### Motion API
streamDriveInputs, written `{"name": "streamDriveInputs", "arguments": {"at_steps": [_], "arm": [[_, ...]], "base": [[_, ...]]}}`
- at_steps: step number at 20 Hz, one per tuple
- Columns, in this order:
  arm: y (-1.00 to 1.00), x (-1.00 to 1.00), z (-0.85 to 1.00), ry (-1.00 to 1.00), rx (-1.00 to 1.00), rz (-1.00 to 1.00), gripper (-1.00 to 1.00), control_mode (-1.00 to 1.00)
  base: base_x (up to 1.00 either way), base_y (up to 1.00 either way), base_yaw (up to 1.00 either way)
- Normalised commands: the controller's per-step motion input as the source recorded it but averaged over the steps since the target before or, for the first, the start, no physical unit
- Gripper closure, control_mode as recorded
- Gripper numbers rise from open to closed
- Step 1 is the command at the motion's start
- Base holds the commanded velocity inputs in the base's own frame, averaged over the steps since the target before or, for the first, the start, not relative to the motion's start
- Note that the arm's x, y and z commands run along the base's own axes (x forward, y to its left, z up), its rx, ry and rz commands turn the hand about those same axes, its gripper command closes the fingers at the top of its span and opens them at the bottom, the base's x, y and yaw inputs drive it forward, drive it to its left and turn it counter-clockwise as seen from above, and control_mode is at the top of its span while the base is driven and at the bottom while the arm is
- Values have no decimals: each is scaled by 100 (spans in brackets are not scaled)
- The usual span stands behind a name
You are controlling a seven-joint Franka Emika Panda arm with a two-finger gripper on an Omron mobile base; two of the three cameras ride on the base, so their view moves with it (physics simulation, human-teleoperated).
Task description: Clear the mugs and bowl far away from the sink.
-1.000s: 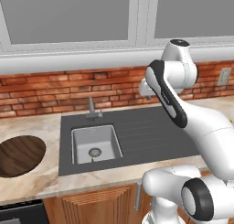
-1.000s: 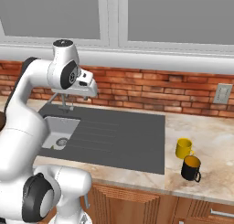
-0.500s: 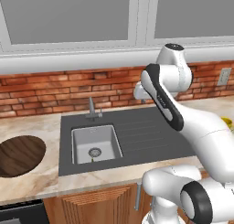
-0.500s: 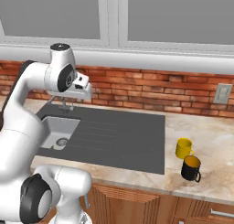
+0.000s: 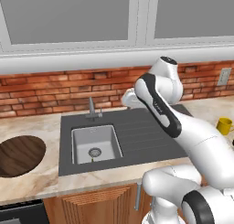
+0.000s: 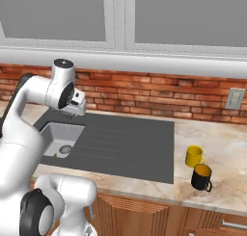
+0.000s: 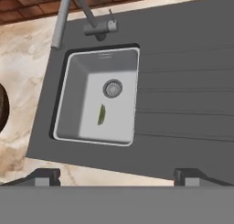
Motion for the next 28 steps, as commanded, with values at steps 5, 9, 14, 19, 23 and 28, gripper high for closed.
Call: {"name": "streamDriveInputs", "arguments": {"at_steps": [5, 9, 14, 19, 23, 28], "arm": [[84, 0, -21, 0, 13, 0, -100, -100], [90, 0, -19, 5, 6, 0, -100, -100], [89, 5, -23, 9, 4, 0, -100, -100], [82, 18, -22, 11, 1, 0, -100, -100], [91, 10, -26, 10, 0, 0, -100, -100], [90, 10, -29, 12, 0, 0, -100, -100]], "base": [[0, 0, 0], [0, 0, 0], [0, 0, 0], [0, 0, 0], [0, 0, 0], [0, 0, 0]]}}
